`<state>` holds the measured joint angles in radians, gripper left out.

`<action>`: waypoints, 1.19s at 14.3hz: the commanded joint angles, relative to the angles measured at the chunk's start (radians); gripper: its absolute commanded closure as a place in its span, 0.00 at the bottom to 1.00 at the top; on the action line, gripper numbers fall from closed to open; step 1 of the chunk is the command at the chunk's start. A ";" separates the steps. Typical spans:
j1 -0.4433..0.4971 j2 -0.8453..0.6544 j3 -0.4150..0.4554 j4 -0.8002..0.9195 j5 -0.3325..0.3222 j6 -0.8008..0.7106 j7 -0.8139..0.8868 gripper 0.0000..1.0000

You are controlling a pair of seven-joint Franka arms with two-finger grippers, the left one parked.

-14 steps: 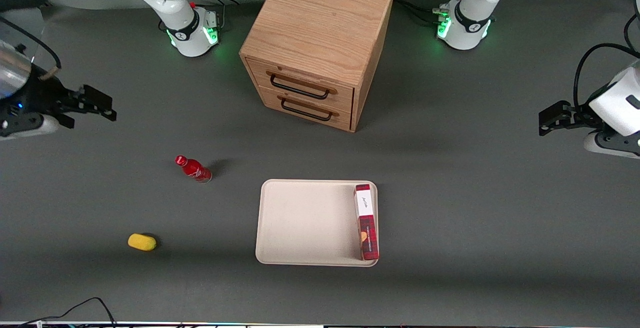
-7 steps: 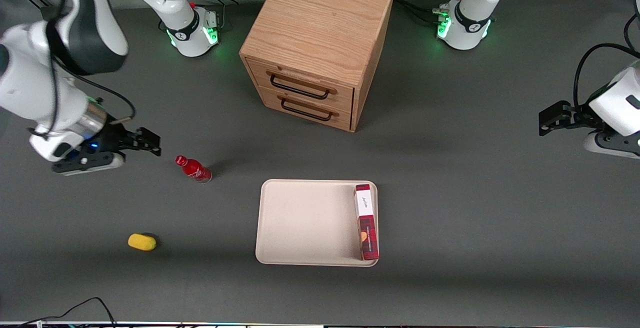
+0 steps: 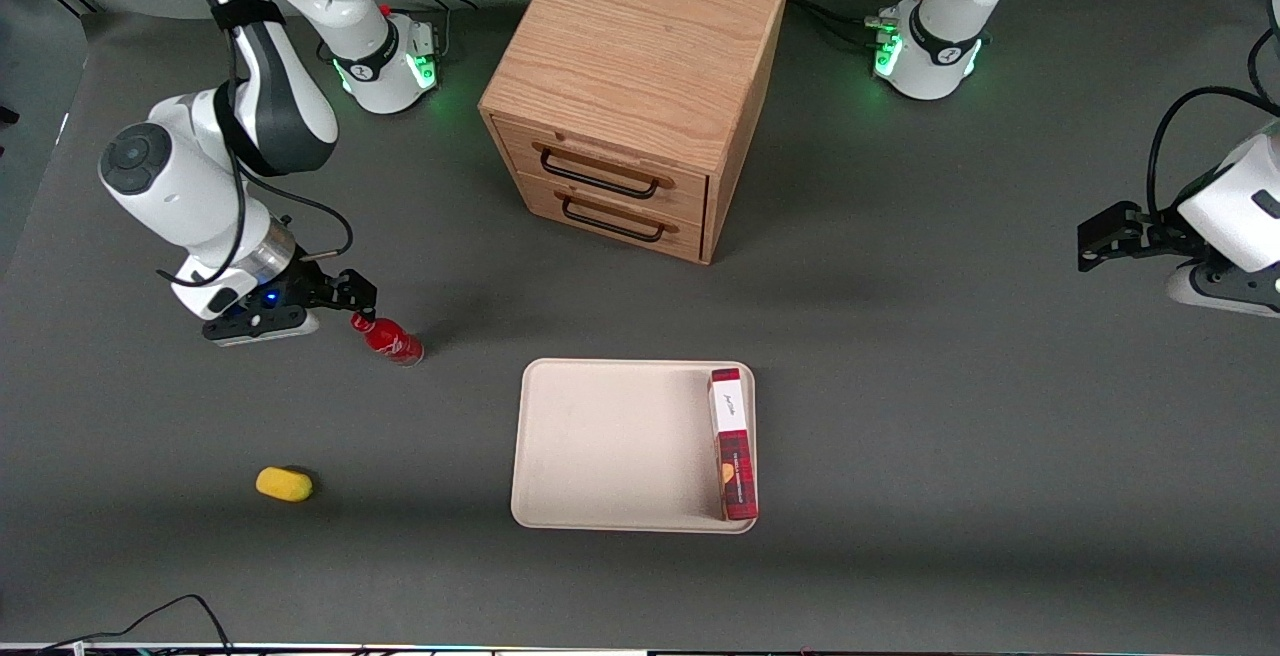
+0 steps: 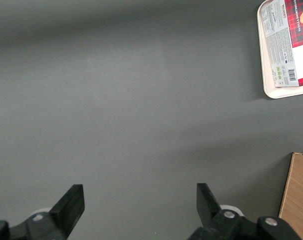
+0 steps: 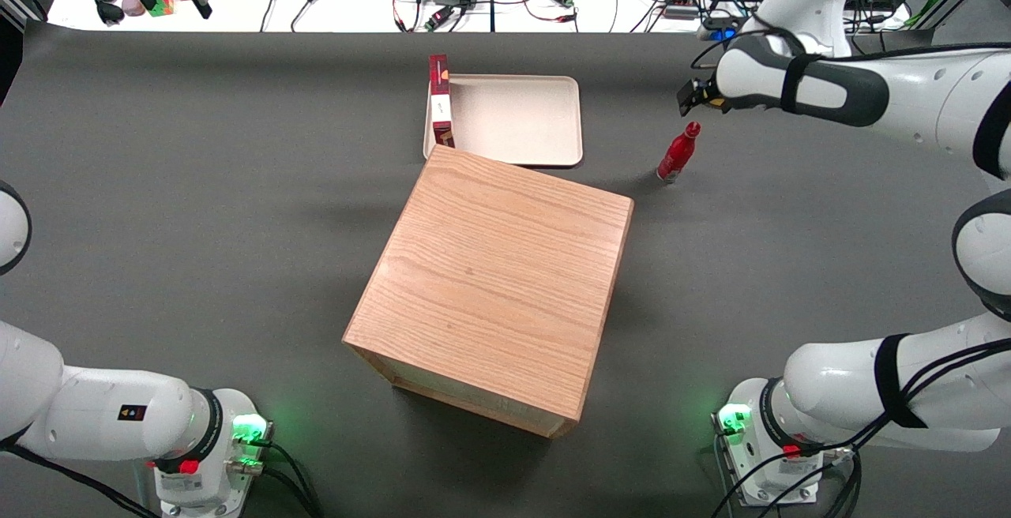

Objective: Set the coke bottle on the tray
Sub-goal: 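Close the right gripper around the bottle's cap end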

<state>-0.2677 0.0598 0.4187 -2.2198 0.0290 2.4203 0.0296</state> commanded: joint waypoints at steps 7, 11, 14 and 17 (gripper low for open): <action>0.005 0.052 0.006 -0.047 -0.055 0.108 0.021 0.10; 0.005 0.064 0.006 -0.047 -0.055 0.112 0.021 0.22; 0.005 0.063 0.008 -0.047 -0.055 0.111 0.023 0.49; 0.005 0.061 0.008 -0.047 -0.055 0.111 0.024 0.76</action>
<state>-0.2675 0.1201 0.4258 -2.2644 -0.0052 2.5128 0.0295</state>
